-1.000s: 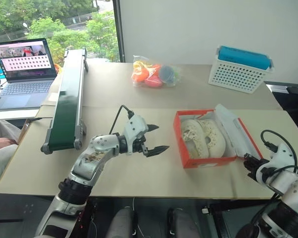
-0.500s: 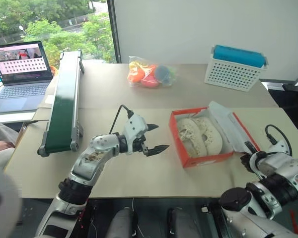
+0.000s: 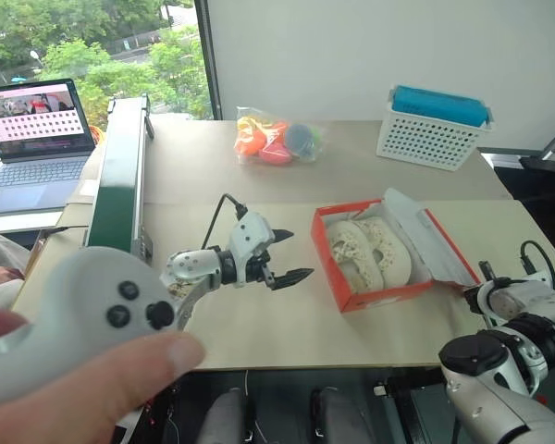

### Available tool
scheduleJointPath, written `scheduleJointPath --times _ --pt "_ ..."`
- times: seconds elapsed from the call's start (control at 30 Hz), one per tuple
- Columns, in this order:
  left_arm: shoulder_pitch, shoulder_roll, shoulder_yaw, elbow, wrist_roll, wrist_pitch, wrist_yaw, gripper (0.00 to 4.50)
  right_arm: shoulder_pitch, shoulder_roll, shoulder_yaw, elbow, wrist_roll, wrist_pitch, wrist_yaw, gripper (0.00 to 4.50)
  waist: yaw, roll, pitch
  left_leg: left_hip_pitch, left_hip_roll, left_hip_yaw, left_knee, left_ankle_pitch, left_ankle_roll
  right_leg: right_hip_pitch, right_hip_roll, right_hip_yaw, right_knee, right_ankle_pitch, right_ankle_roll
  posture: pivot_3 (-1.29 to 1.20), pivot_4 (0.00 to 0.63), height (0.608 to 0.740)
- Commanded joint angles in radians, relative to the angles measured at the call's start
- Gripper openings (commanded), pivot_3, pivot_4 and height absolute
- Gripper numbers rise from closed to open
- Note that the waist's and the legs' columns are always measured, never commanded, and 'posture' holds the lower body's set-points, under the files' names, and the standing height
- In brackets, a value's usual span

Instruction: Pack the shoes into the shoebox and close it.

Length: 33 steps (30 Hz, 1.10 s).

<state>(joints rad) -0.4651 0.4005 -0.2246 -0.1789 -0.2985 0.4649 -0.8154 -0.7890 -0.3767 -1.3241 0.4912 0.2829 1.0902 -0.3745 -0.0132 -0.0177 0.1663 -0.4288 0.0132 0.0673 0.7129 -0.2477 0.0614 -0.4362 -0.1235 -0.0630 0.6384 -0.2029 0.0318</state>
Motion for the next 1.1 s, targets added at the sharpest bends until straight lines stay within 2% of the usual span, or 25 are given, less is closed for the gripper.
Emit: scheduleJointPath --times 0.03,0.23,0.37,0.6,0.73,0.93,1.1 --pt "-0.034 0.005 0.018 -0.005 -0.001 0.0 -0.002 4.5 0.012 -0.035 -0.009 0.109 0.069 -0.108 -0.01 0.04 0.0 -0.001 -0.001 0.0 0.0 0.0 0.0 0.0 0.0 0.0 0.0 0.0 0.0 0.0 0.0 0.0 0.15 0.699" --pt "-0.045 0.003 0.015 0.008 0.004 -0.005 -0.004 4.5 0.007 -0.06 0.0 0.189 0.205 -0.196 0.006 0.04 -0.005 -0.001 0.0 0.0 0.001 0.0 0.0 0.0 0.0 0.001 0.0 0.0 -0.002 0.0 0.0 0.0 0.15 0.699" --pt "-0.05 0.006 0.013 0.015 0.006 -0.01 -0.01 4.5 0.011 -0.051 0.033 0.167 0.279 -0.237 0.037 0.04 -0.007 -0.001 0.0 0.0 0.001 0.0 -0.001 0.0 0.0 0.0 0.001 0.001 -0.001 0.0 0.0 0.0 0.15 0.699" --pt "-0.058 0.008 0.007 0.028 0.012 -0.017 -0.022 4.5 0.019 0.011 0.124 -0.027 0.397 -0.254 0.085 0.04 -0.004 0.002 0.002 -0.001 0.001 0.001 -0.002 0.0 0.0 -0.002 0.001 0.002 0.0 0.001 -0.001 0.0 0.15 0.699" --pt "-0.063 0.005 0.005 0.04 0.018 -0.023 -0.028 4.5 -0.004 0.069 0.154 -0.148 0.524 -0.247 0.131 0.04 -0.004 0.003 0.002 -0.001 0.001 0.001 -0.002 0.0 0.0 -0.003 0.001 0.003 0.001 0.001 -0.001 0.0 0.15 0.699" --pt "-0.073 -0.003 0.002 0.056 0.027 -0.032 -0.037 4.5 0.006 0.061 0.279 -0.256 0.656 -0.21 0.251 0.04 -0.004 0.004 0.003 -0.001 0.001 0.001 -0.002 0.0 0.0 -0.004 0.001 0.003 0.001 0.001 -0.002 0.0 0.15 0.699" --pt "-0.078 -0.006 0.002 0.063 0.03 -0.036 -0.038 4.5 0.082 -0.013 0.491 -0.398 0.672 -0.137 0.414 0.04 -0.001 0.006 0.004 -0.001 0.001 0.001 -0.002 0.0 0.0 -0.004 0.001 0.003 0.001 0.001 -0.002 0.0 0.15 0.699"
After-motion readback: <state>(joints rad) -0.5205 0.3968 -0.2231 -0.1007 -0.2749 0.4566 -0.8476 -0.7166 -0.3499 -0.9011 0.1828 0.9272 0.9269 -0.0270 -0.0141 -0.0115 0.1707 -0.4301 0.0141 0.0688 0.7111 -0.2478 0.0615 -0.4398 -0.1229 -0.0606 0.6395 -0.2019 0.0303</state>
